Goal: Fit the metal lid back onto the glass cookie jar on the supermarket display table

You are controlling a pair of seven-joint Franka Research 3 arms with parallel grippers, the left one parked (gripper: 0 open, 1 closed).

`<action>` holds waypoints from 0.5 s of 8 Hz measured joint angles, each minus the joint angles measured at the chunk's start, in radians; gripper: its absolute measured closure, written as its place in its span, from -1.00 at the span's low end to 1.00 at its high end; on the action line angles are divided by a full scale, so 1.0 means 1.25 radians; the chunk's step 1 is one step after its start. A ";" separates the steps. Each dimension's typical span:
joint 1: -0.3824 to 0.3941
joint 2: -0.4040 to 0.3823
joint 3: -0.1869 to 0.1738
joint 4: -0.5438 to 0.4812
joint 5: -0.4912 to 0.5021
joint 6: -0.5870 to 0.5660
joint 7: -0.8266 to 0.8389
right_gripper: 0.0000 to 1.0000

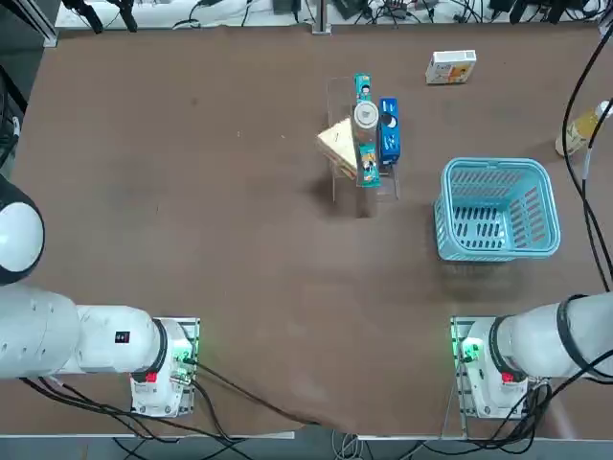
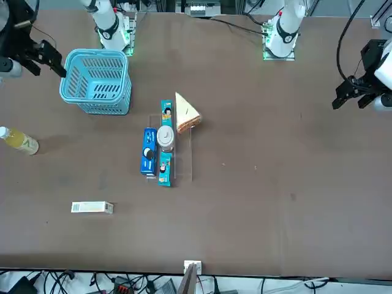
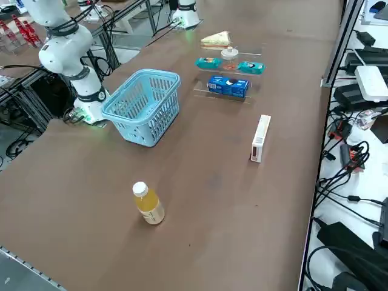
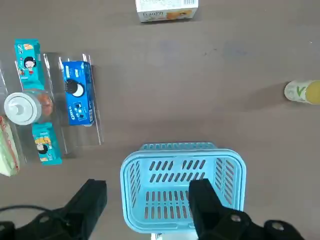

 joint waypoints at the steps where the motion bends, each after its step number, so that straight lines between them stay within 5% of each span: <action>1: 0.000 0.007 0.002 0.000 -0.001 0.005 0.000 -1.00; 4: -0.007 0.023 0.001 0.004 -0.008 0.015 0.000 -1.00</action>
